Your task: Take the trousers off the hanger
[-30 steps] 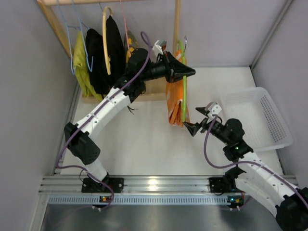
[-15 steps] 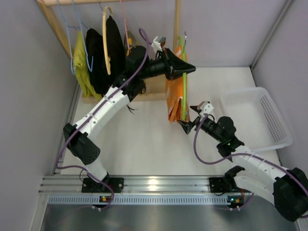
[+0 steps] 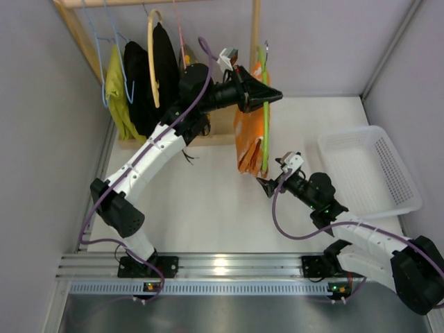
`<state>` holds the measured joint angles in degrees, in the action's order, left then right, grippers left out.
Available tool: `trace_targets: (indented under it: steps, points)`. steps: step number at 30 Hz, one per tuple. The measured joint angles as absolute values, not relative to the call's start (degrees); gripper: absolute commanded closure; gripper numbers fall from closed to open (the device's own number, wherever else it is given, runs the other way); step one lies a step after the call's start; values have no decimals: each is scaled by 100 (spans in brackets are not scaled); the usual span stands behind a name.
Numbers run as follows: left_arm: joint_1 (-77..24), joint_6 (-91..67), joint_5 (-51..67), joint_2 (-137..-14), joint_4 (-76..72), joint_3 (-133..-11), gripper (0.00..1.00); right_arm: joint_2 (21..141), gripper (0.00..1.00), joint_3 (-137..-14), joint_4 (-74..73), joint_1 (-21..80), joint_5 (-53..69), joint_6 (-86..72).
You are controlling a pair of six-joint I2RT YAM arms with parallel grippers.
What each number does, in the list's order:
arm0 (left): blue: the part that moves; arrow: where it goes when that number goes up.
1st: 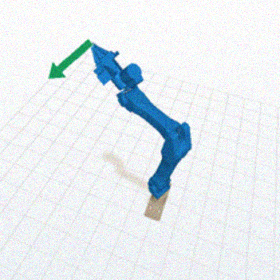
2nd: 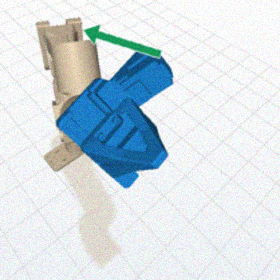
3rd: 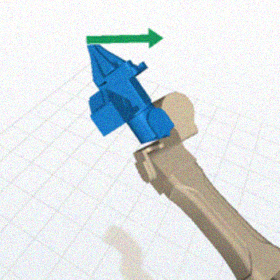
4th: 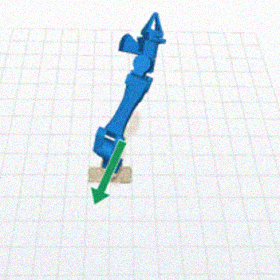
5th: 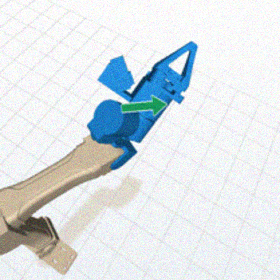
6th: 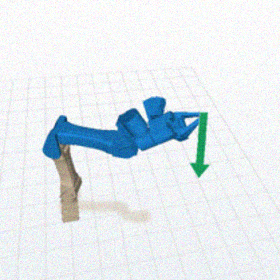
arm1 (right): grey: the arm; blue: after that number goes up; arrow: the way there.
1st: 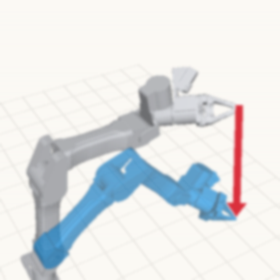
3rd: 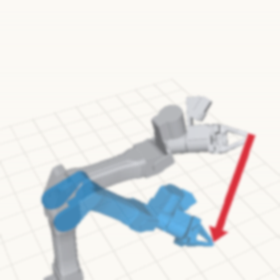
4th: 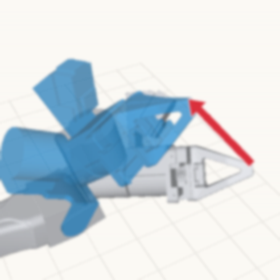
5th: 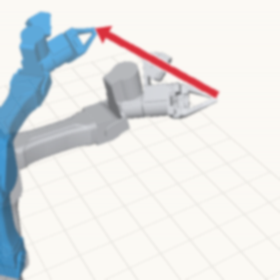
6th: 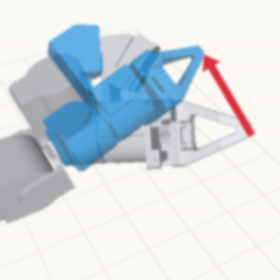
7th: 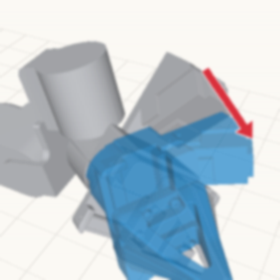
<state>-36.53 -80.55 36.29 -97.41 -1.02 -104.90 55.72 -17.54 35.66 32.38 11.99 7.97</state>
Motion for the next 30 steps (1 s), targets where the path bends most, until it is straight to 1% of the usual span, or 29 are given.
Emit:
trace_targets:
  steps: [17, 21, 30]
  points:
    - [-3658, -8097, 3573, -9741, -104, -10490, 100, 6202, 1, -1846, 3828, 3382, 639, 694]
    - [-3673, -8112, 3544, -9741, -106, -10490, 100, 6353, 1, -2008, 3861, 3395, 445, 701]
    - [-3697, -8154, 3479, -9741, -119, -10490, 100, 6709, 1, -2554, 3854, 3448, 493, 558]
